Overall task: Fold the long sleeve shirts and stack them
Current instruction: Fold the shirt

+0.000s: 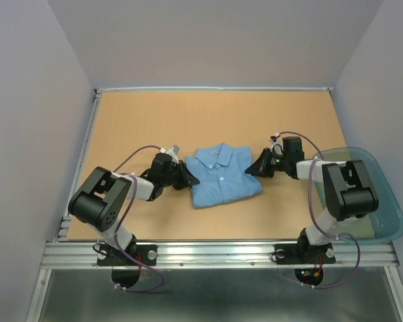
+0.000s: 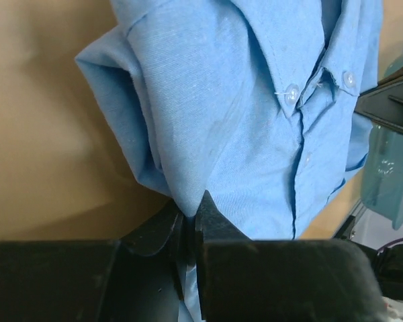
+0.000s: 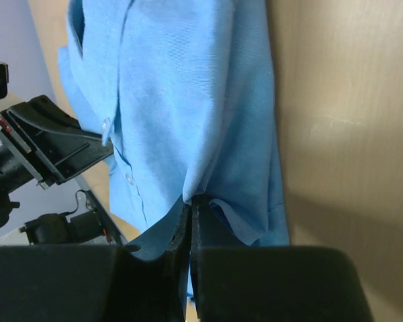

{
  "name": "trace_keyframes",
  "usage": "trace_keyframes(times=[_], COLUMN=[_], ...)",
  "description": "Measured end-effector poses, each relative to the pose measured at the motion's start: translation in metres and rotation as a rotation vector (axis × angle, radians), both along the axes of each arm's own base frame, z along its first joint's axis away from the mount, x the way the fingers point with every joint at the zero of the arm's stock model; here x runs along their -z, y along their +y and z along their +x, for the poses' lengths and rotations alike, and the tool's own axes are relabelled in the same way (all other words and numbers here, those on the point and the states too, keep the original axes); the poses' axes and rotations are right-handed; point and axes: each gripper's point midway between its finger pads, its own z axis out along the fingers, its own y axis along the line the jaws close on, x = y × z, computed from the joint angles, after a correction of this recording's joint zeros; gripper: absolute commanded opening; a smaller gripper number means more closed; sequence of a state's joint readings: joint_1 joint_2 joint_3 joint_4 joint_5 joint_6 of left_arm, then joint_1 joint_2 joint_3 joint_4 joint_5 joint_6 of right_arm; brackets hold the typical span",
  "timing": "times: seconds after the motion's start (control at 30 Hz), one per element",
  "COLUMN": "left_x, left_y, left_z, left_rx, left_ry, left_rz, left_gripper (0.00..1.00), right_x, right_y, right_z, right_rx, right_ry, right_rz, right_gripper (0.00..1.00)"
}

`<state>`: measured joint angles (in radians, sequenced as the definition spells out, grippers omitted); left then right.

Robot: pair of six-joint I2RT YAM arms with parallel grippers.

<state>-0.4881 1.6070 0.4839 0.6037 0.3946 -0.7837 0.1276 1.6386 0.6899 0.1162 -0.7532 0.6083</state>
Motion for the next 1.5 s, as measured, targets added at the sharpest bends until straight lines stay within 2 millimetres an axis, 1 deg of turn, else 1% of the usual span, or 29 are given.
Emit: trace_keyframes(times=[0.1,0.17,0.2,0.23,0.3,0.33,0.37,0.4,0.43,0.47,0.53,0.57,0.6,0.63,0.77,0.8,0.87,0.9,0.97,1.03,1.07,1.13,1.17,1.23,1.27,1.3,1.37,1.47,1.5], left_x=[-0.001,-0.001,-0.002,-0.003,-0.002,-0.002,-0.001,0.001,0.001,0.000,-0.002,-0.003,-0.004,-0.009,-0.034,-0.042,-0.065,-0.072,-0.096,-0.115,-0.121,-0.131,-0.134,-0.129,-0.125,-0.118,-0.103,-0.070,-0.062], left_y=[0.010,0.015,0.018,0.020,0.022,0.022,0.023,0.024,0.024,0.024,0.026,0.028,0.032,0.035,0.047,0.049,0.054,0.054,0.054,0.046,0.041,0.029,0.020,0.007,0.003,-0.003,-0.010,-0.010,-0.009], left_z=[0.001,0.001,0.003,0.003,0.003,0.002,0.002,0.002,0.002,0.003,0.004,0.005,0.005,0.008,0.019,0.022,0.026,0.028,0.029,0.025,0.023,0.018,0.013,0.008,0.007,0.006,0.008,0.011,0.012], left_rx=[-0.025,-0.039,-0.047,-0.050,-0.051,-0.049,-0.048,-0.047,-0.046,-0.044,-0.044,-0.048,-0.055,-0.065,-0.106,-0.119,-0.140,-0.144,-0.153,-0.136,-0.124,-0.097,-0.072,-0.037,-0.023,-0.007,0.004,-0.009,-0.012], left_ry=[0.005,0.006,0.003,0.003,0.003,0.005,0.008,0.014,0.015,0.015,0.010,0.006,0.000,-0.015,-0.086,-0.102,-0.147,-0.162,-0.213,-0.251,-0.262,-0.278,-0.279,-0.266,-0.254,-0.237,-0.209,-0.150,-0.135], left_rz=[-0.017,-0.021,-0.022,-0.020,-0.013,-0.009,-0.003,0.006,0.011,0.017,0.036,0.051,0.073,0.085,0.137,0.145,0.155,0.153,0.141,0.121,0.111,0.091,0.079,0.067,0.065,0.063,0.060,0.069,0.073], left_gripper=[0.11,0.11,0.12,0.12,0.13,0.14,0.15,0.17,0.20,0.27,0.39,0.53,0.59,0.69,0.84,0.85,0.85,0.84,0.84,0.80,0.79,0.77,0.75,0.71,0.69,0.68,0.65,0.63,0.62], right_x=[0.009,0.019,0.025,0.026,0.025,0.024,0.024,0.024,0.024,0.024,0.021,0.017,0.013,0.008,-0.009,-0.015,-0.026,-0.036,-0.052,-0.072,-0.079,-0.093,-0.097,-0.097,-0.094,-0.086,-0.071,-0.043,-0.032], right_y=[0.001,-0.001,-0.003,-0.004,-0.004,-0.004,-0.004,-0.004,-0.005,-0.005,-0.007,-0.009,-0.011,-0.013,-0.023,-0.024,-0.026,-0.026,-0.024,-0.015,-0.010,0.008,0.017,0.031,0.038,0.043,0.045,0.043,0.041], right_z=[-0.003,-0.009,-0.012,-0.013,-0.013,-0.012,-0.011,-0.010,-0.009,-0.009,-0.008,-0.007,-0.007,-0.006,-0.004,-0.004,-0.003,0.000,0.004,0.005,0.005,0.002,0.000,-0.003,-0.005,-0.007,-0.005,-0.006,-0.006], right_rx=[0.009,0.023,0.031,0.032,0.032,0.032,0.032,0.033,0.037,0.041,0.045,0.048,0.054,0.063,0.092,0.094,0.097,0.097,0.096,0.076,0.061,0.013,-0.014,-0.056,-0.079,-0.088,-0.084,-0.067,-0.056], right_ry=[0.015,0.048,0.070,0.078,0.073,0.066,0.060,0.058,0.055,0.052,0.033,0.018,0.003,-0.018,-0.079,-0.093,-0.117,-0.142,-0.182,-0.233,-0.252,-0.285,-0.294,-0.295,-0.286,-0.260,-0.226,-0.169,-0.151], right_rz=[0.041,0.061,0.069,0.075,0.089,0.092,0.094,0.092,0.089,0.084,0.067,0.056,0.042,0.019,-0.044,-0.055,-0.069,-0.075,-0.083,-0.077,-0.073,-0.059,-0.052,-0.043,-0.035,-0.028,-0.025,-0.023,-0.019], right_gripper=[0.01,0.07,0.10,0.17,0.24,0.29,0.32,0.39,0.42,0.46,0.54,0.56,0.58,0.61,0.61,0.61,0.61,0.61,0.61,0.61,0.61,0.61,0.61,0.58,0.56,0.56,0.54,0.53,0.52])
